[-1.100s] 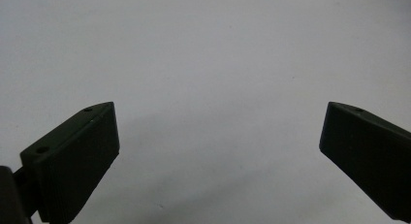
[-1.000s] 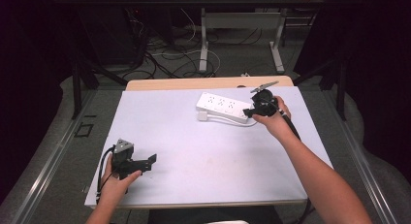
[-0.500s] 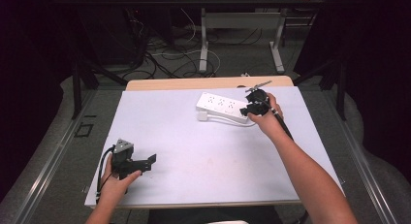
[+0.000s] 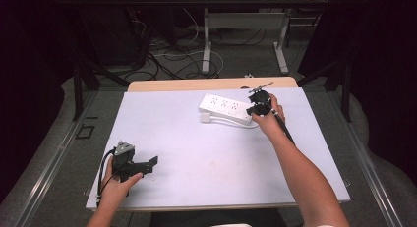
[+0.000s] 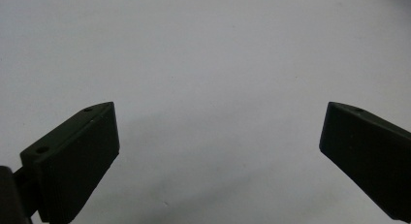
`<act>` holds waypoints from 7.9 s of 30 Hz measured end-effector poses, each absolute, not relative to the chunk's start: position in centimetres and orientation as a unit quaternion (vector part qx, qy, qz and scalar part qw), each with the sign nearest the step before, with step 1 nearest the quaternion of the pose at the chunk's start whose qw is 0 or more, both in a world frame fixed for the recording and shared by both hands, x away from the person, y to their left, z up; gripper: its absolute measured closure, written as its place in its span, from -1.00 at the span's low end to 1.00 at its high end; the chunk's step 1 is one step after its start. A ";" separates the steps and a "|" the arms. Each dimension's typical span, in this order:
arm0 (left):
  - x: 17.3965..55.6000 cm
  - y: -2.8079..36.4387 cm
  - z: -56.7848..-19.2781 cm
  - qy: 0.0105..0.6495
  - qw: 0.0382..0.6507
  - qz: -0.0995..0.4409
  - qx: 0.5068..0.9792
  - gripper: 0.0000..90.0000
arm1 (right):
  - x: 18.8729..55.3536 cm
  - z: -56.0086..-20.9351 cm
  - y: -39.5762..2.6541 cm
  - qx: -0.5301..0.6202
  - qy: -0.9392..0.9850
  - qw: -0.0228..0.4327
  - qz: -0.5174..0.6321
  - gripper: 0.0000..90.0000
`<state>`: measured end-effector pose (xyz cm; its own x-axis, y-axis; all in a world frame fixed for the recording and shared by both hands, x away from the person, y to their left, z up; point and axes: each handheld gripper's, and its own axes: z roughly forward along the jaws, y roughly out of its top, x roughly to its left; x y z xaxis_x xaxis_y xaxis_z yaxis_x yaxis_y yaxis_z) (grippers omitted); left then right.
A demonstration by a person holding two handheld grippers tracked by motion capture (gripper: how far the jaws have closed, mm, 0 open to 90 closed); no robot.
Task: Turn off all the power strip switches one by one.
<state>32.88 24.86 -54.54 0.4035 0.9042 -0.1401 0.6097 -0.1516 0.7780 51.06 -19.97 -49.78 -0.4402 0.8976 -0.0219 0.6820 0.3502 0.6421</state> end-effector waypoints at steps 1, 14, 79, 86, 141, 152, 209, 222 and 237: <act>32.9 24.9 -54.5 0.514 0.400 0.184 0.736 -0.98 | 51.1 -49.9 -19.9 0.502 0.794 0.188 0.287 0.75; 32.9 24.9 -54.5 0.514 0.403 0.184 0.735 -0.98 | 51.6 -50.6 -19.3 0.521 0.784 0.183 0.285 1.00; 32.7 25.2 -54.5 0.528 0.400 0.173 0.729 -0.96 | 50.7 -51.6 -20.7 0.525 0.763 0.158 0.343 0.75; 32.8 24.7 -54.4 0.527 0.403 0.174 0.728 -0.94 | 50.2 -51.1 -20.2 0.504 0.771 0.165 0.352 0.54; 32.3 25.8 -54.4 0.536 0.401 0.176 0.722 -0.93 | 54.6 -51.3 -12.9 0.490 0.798 0.174 0.304 0.73; 32.3 25.9 -54.4 0.532 0.401 0.176 0.725 -0.93 | 54.8 -52.0 -12.6 0.503 0.798 0.165 0.288 0.88; 32.4 25.8 -54.4 0.531 0.407 0.172 0.723 -0.93 | 55.2 -51.8 -11.5 0.515 0.798 0.153 0.273 1.00; 32.5 25.9 -54.4 0.531 0.406 0.173 0.723 -0.93 | 55.5 -51.2 -10.0 0.509 0.797 0.152 0.287 1.00; 32.4 26.0 -54.4 0.532 0.408 0.174 0.721 -0.93 | 55.8 -51.8 -9.5 0.508 0.793 0.144 0.304 1.00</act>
